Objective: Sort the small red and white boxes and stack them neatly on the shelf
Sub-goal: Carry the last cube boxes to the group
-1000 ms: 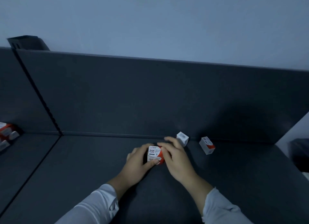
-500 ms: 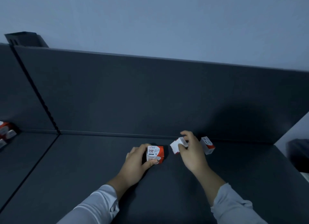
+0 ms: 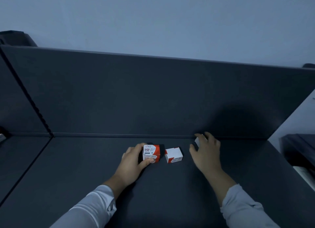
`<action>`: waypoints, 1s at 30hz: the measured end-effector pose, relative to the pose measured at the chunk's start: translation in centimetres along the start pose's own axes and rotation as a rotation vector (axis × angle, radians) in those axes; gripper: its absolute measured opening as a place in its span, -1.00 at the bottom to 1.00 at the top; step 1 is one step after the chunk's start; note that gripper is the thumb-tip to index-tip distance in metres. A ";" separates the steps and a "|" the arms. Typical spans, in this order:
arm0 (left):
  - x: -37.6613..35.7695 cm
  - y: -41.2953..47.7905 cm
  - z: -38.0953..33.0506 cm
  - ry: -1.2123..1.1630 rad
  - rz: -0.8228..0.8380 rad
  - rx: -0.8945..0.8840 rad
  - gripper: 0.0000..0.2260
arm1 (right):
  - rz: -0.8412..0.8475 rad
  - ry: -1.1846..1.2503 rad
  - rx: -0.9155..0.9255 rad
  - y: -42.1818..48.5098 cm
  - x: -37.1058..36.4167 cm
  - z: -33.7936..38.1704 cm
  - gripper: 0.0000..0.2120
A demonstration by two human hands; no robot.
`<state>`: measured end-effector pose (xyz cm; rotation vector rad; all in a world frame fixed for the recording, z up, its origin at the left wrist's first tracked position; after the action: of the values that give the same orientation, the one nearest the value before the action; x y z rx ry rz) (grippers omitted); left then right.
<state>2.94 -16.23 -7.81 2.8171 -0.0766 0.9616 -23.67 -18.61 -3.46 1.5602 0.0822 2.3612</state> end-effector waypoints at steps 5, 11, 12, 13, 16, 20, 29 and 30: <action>0.0 -0.1 0.1 -0.001 0.001 0.002 -0.63 | 0.209 0.137 -0.059 0.7 -1.2 -1.8 -0.57; 0.0 0.1 0.2 0.002 -0.013 -0.004 -0.62 | 0.095 0.477 -0.019 -0.5 0.3 -0.5 -0.71; 0.0 0.1 0.2 0.004 -0.014 -0.006 -0.62 | 0.118 0.592 -0.005 -0.8 0.5 0.2 -0.69; 0.0 0.1 0.2 0.006 -0.014 -0.008 -0.62 | 0.157 0.696 0.013 -1.1 0.5 1.0 -0.69; 0.0 0.1 0.3 0.010 -0.012 -0.011 -0.62 | 0.319 0.741 0.121 -1.9 -0.1 3.1 -0.69; -0.1 0.1 0.5 0.013 -0.004 -0.008 -0.61 | 0.397 0.609 0.111 -2.4 -1.6 3.4 -0.73; -0.2 0.2 0.7 0.000 -0.004 0.001 -0.61 | 0.496 0.665 0.069 -1.9 -3.1 3.2 -0.73; -0.2 0.2 0.9 -0.005 -0.001 0.010 -0.61 | 0.474 0.646 0.082 -2.0 -3.3 2.9 -0.74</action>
<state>3.25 -16.59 -8.62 2.8281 -0.0705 0.9580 -19.39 -18.01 -5.58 0.8423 -0.0594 3.1891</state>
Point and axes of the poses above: each hand's wrist, its own y-axis towards the middle knuckle, its own x-axis out of the back of the hand, z = x × y, the point moved 5 cm from there along y, towards the middle knuckle
